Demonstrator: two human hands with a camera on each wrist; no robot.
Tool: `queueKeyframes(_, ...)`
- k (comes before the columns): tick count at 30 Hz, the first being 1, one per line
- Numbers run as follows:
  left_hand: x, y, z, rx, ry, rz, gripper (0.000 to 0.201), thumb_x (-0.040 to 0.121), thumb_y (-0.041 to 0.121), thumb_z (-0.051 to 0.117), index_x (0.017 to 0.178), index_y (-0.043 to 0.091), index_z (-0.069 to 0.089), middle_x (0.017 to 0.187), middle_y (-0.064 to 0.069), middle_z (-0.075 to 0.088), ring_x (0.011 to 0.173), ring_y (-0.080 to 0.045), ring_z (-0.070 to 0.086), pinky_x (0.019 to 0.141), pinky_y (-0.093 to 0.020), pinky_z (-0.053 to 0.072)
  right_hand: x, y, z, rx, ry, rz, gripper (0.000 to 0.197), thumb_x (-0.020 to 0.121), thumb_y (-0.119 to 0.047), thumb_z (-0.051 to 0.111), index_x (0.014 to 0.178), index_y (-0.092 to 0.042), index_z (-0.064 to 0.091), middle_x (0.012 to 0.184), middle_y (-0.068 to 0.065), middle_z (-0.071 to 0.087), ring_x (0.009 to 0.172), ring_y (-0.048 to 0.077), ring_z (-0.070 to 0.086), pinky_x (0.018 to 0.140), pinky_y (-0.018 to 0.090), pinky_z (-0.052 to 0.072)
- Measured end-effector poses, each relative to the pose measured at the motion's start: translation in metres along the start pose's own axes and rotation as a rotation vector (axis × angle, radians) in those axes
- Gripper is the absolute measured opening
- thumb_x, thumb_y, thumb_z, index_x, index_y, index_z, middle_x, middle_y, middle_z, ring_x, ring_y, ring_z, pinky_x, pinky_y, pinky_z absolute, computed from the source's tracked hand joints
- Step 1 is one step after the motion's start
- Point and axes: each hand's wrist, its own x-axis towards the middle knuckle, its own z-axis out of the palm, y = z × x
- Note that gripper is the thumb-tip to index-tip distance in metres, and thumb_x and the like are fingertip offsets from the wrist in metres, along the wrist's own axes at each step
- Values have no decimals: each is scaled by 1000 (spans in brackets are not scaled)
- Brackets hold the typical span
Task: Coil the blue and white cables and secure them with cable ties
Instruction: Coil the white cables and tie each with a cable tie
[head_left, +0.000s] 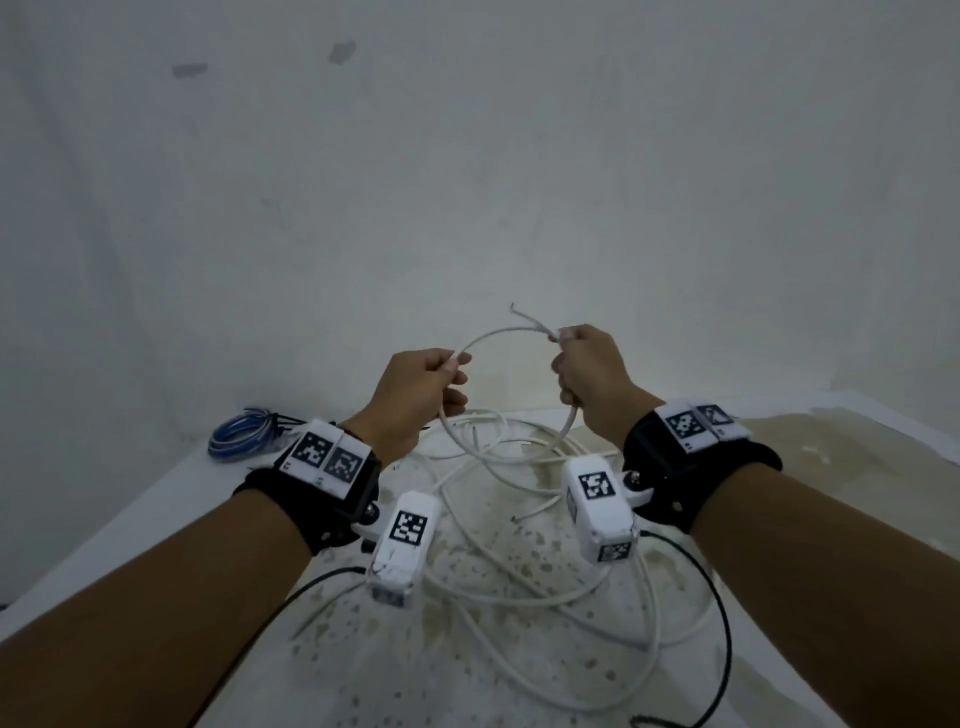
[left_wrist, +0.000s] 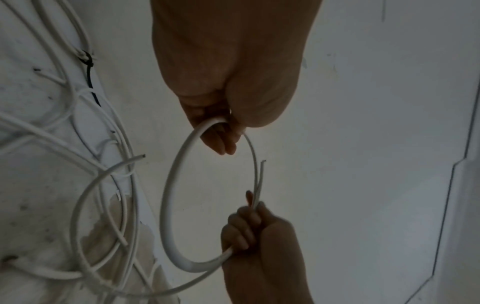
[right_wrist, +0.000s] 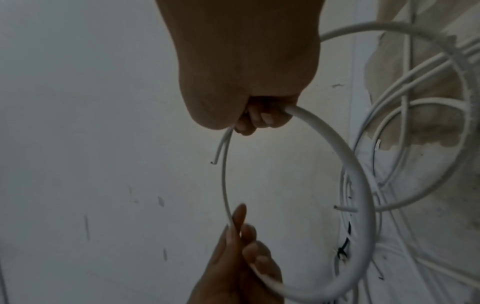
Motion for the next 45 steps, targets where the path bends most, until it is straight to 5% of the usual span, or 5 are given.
queueKeyframes(5,-6,8,27,47,-11,140,17,97,10,57,100,11,73,70,-1,62,55,-7,55,58,-20,51,-19,-4,31,-36,-226,-122,23,101,-15,42,105,-8,63,65,3,52,48,11,39,41,21,28)
queueKeyframes(10,-5,13,27,-18,120,49,17,98,16,55,88,8,67,80,-7,66,52,-9,61,54,-21,53,-10,-5,22,86,-55,-153,26,101,-13,44,85,-12,63,59,2,46,43,11,34,39,20,26)
queueKeyframes(17,-3,16,24,-79,155,98,20,97,11,56,84,13,72,76,-2,70,54,-7,49,52,-20,43,-21,-1,24,91,-333,-115,18,103,-16,41,114,-10,54,64,4,50,47,12,39,46,26,36)
queueKeyframes(37,-7,17,15,-9,-45,65,12,94,8,61,99,6,72,67,3,58,53,-6,43,49,-18,35,-17,6,26,51,-285,-191,11,102,-12,46,97,-10,56,65,5,61,44,9,45,48,28,43)
queueKeyframes(45,-8,9,21,-41,133,73,20,94,28,64,91,11,74,71,-1,65,51,-10,48,50,-22,41,-23,8,30,155,-260,-154,10,101,-11,48,101,-5,56,75,8,67,56,13,56,57,29,54)
